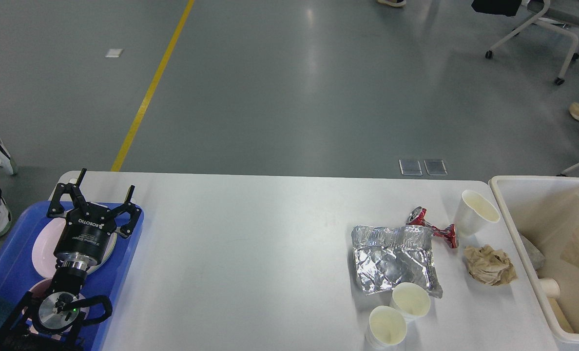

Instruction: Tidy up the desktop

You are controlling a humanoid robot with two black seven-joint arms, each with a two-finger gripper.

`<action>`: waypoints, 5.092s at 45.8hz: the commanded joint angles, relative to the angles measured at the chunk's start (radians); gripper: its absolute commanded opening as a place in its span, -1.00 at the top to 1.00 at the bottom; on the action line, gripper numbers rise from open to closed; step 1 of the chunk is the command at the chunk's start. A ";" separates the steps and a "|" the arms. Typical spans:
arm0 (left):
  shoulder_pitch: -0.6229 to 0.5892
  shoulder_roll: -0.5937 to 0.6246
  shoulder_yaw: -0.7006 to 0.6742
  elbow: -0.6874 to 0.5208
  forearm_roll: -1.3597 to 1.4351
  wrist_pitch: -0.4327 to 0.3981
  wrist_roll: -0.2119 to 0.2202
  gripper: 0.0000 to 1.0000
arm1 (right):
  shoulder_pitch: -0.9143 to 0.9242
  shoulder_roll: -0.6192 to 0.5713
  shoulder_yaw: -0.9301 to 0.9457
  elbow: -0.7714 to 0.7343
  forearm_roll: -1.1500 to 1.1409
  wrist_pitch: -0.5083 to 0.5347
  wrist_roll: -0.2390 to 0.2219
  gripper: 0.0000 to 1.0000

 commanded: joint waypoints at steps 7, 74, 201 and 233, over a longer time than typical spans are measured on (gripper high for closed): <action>0.000 0.001 -0.001 0.000 0.000 0.000 0.000 -0.93 | -0.163 0.118 0.000 -0.053 0.001 -0.144 -0.020 1.00; -0.002 0.001 0.001 0.000 0.000 0.000 0.000 -0.93 | 0.533 -0.032 -0.154 0.407 -0.100 0.215 -0.026 -1.00; 0.000 -0.001 0.001 0.000 0.000 0.000 0.000 -0.93 | 0.766 0.360 -0.139 1.280 0.010 0.034 0.005 0.71; 0.000 -0.001 0.001 0.000 0.000 0.000 0.000 -0.93 | 0.811 0.317 -0.150 1.290 0.135 0.122 0.003 1.00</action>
